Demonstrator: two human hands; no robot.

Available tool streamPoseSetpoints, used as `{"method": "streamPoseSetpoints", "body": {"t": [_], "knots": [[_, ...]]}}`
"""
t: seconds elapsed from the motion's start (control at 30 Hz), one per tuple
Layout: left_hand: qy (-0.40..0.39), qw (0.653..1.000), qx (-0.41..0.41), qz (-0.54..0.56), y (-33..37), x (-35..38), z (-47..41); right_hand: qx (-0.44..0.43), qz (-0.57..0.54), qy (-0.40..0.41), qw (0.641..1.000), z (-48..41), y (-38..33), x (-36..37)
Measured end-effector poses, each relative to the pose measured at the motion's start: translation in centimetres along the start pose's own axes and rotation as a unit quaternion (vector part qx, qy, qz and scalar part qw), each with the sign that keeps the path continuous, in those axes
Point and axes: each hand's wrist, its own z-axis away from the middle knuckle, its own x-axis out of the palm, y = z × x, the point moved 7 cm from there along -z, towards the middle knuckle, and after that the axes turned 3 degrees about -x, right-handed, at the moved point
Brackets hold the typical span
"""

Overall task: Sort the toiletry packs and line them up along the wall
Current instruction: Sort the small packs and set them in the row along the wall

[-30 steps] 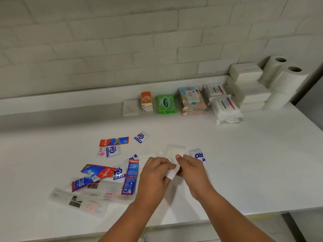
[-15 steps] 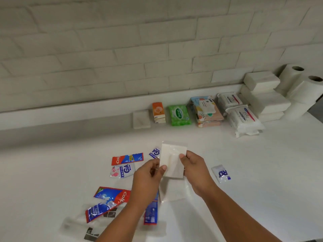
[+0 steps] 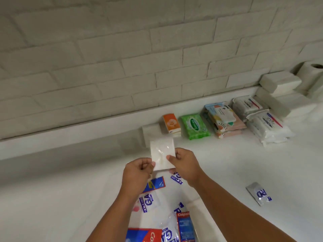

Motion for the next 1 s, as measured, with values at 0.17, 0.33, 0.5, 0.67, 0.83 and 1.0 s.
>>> {"method": "streamPoseSetpoints", "body": {"t": [0.17,0.33,0.5,0.67,0.83,1.0], "knots": [[0.029,0.999,-0.012,0.003,0.2,-1.6,-7.2,-0.052,0.07,0.07,0.994,-4.7,-1.1,1.2],[0.047,0.996,-0.059,0.037,-0.2,-1.9,-12.5,-0.036,0.168,0.035,0.985,-6.3,-1.1,3.1],[0.035,0.996,-0.079,-0.007,-0.9,-1.0,-14.5,-0.024,0.204,0.014,0.979,-7.6,-0.4,4.1],[0.048,0.994,-0.076,-0.056,-1.5,-0.6,-15.1,-0.014,0.219,-0.004,0.976,-8.8,0.0,4.5],[0.055,0.992,-0.046,-0.106,-1.2,-0.2,-15.3,-0.021,0.235,-0.008,0.972,-9.2,0.2,4.3],[0.07,0.985,-0.026,-0.154,-0.7,-0.4,-14.6,-0.031,0.253,-0.019,0.967,-9.0,-0.3,4.1]]}}
